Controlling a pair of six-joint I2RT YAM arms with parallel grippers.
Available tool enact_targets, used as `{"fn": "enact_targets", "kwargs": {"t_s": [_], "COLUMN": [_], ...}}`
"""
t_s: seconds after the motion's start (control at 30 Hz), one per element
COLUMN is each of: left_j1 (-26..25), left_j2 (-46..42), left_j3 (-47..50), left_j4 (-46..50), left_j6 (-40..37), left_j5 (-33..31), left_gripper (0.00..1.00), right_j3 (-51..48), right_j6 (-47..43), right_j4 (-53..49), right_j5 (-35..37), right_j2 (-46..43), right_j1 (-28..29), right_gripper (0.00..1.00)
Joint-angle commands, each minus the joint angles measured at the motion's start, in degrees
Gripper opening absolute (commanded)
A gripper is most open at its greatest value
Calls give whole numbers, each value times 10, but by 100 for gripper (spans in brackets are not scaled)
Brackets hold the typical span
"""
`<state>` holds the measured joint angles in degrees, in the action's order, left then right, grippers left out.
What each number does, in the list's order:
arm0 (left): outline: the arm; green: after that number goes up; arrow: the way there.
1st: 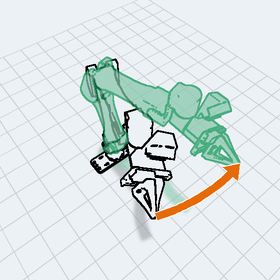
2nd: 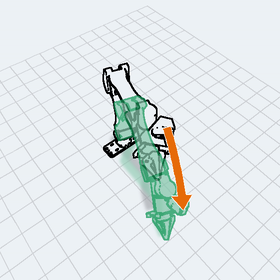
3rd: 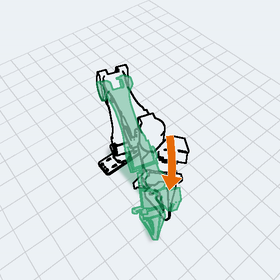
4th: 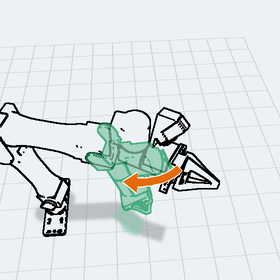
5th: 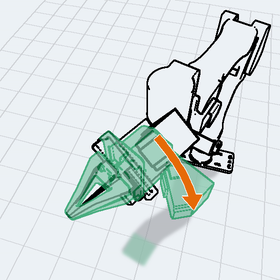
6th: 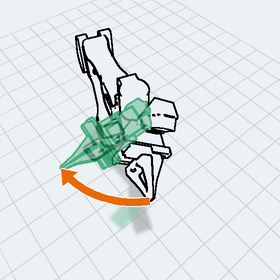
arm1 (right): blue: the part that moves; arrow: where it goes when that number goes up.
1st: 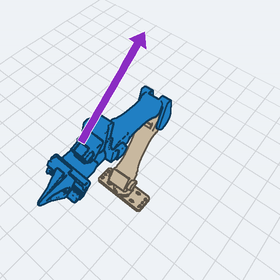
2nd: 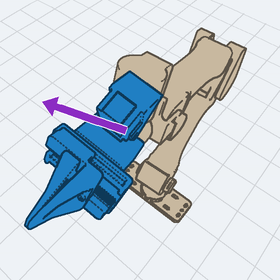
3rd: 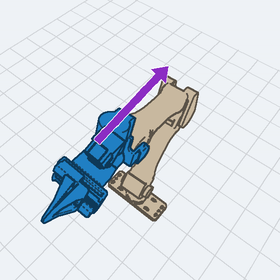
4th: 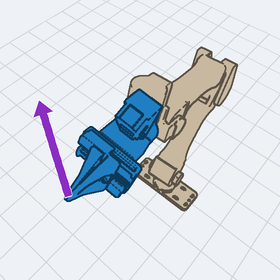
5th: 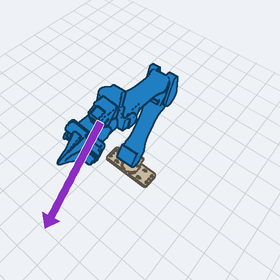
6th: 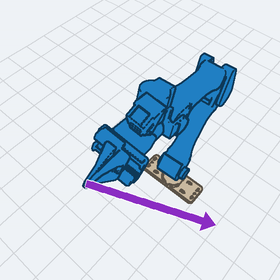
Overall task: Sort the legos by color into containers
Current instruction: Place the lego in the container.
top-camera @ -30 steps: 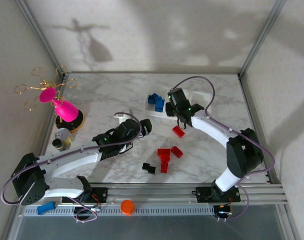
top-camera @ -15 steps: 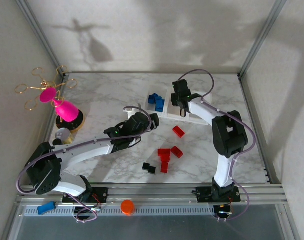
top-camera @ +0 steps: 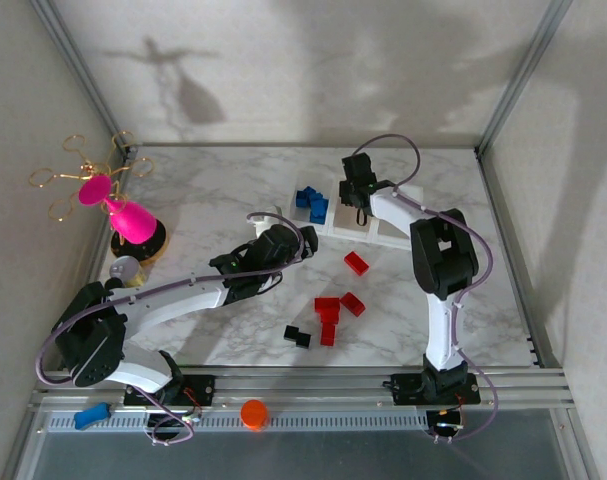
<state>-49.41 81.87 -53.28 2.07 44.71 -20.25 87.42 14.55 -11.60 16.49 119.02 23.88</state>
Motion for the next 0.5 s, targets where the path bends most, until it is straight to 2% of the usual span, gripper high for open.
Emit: {"fn": "enact_targets", "kwargs": {"t_s": [0.0, 0.2, 0.33, 0.47], "left_j1": [4, 4, 3, -1], "left_j2": [7, 1, -7, -23], "left_j3": [-22, -23, -29, -24], "left_j4": [1, 4, 15, 24], "left_j6": [-15, -14, -15, -13], "left_j5": [-12, -8, -7, -3], "left_gripper": [100, 100, 100, 100], "right_j3": [22, 21, 8, -47], "right_j6": [-7, -12, -5, 17], "right_j4": [0, -1, -4, 0], "right_j5": [-1, -5, -19, -47], "right_j2": [7, -26, -63, -124], "right_j1": [-3, -4, -4, -2], "right_gripper": [39, 49, 51, 53]}}
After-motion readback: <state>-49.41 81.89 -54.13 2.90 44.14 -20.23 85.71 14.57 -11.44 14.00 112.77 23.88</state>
